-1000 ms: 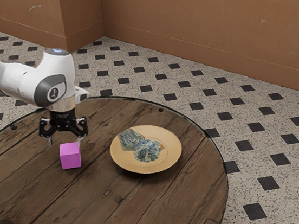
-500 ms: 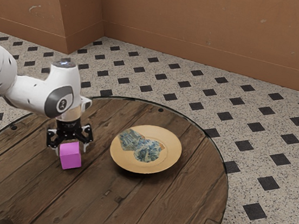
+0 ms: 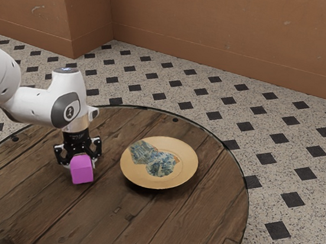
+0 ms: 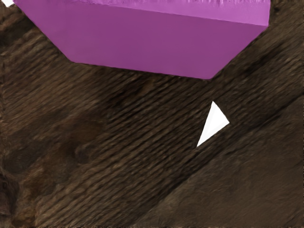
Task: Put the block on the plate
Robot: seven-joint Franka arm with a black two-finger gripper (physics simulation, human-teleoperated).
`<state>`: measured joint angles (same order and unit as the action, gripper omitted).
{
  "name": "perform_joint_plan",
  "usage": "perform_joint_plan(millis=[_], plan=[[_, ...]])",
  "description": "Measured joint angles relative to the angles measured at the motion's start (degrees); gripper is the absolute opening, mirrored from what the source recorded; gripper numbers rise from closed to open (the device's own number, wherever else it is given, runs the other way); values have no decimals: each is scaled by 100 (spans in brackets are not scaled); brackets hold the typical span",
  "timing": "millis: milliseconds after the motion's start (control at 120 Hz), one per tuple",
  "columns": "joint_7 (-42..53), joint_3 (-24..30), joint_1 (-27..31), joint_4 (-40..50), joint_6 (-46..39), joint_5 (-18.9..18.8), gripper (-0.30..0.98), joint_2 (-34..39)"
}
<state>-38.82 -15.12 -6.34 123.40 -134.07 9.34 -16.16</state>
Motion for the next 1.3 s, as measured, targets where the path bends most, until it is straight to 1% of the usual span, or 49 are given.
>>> perform_joint_plan(millis=[142, 208, 308, 392, 458, 508, 550, 608, 792, 900, 1025, 1142, 1225, 1300], plan=[[-3, -8, -82, -55, 53, -16, 43, 404], [-38, -5, -214, -413, 214, -37, 41, 550], [-139, 35, -491, -974, 484, -85, 39, 561], [-296, 464, -529, -1332, 655, -182, 38, 468], [-447, 1129, -244, -1621, 749, -262, 37, 247], [-561, 1470, -92, -1910, 803, -320, 36, -32], [-648, 1635, 1, -2129, 837, -373, 37, -278], [-761, 1729, 58, -2265, 874, -423, 37, -457], [-1026, 1771, 70, -2288, 935, -469, 51, -511], [-1135, 1760, 71, -2186, 957, -473, 58, -369], [-1185, 1741, 57, -2135, 1120, -489, 63, -40], [-747, 1499, 50, -2174, 1355, -774, 65, 264], [-249, 1330, 58, -2239, 1507, -1114, 66, 491], [174, 1157, 64, -2254, 1687, -1311, 67, 730]])
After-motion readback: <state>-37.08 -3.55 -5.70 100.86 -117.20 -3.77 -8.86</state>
